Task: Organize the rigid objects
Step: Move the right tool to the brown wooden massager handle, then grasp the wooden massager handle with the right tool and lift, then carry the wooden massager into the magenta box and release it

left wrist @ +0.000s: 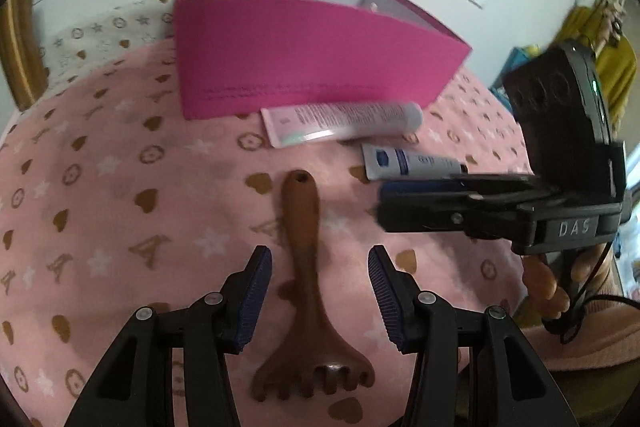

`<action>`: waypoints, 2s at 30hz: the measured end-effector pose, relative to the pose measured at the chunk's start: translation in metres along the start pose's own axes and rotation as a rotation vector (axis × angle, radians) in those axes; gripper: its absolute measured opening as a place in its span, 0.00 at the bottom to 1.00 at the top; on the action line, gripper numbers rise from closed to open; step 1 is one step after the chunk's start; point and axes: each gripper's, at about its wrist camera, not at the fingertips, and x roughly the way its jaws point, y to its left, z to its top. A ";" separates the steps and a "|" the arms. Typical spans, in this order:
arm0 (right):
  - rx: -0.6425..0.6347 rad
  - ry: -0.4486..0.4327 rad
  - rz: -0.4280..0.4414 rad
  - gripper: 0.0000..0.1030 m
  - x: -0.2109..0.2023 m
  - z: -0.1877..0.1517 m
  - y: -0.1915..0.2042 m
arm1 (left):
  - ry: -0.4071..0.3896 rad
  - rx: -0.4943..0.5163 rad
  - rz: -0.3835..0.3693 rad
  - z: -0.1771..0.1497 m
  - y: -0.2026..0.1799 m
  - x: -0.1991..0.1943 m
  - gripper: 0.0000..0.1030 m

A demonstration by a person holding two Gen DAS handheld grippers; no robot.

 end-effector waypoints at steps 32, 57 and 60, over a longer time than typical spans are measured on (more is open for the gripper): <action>0.114 0.017 0.042 0.25 0.024 0.004 -0.008 | -0.032 0.062 -0.091 0.001 -0.025 0.003 0.14; -0.047 -0.294 -0.067 0.17 -0.122 0.067 0.015 | -0.194 0.230 -0.184 0.111 -0.099 -0.016 0.23; -0.054 -0.330 -0.094 0.17 -0.138 0.085 0.012 | -0.211 0.222 -0.192 0.134 -0.100 -0.011 0.23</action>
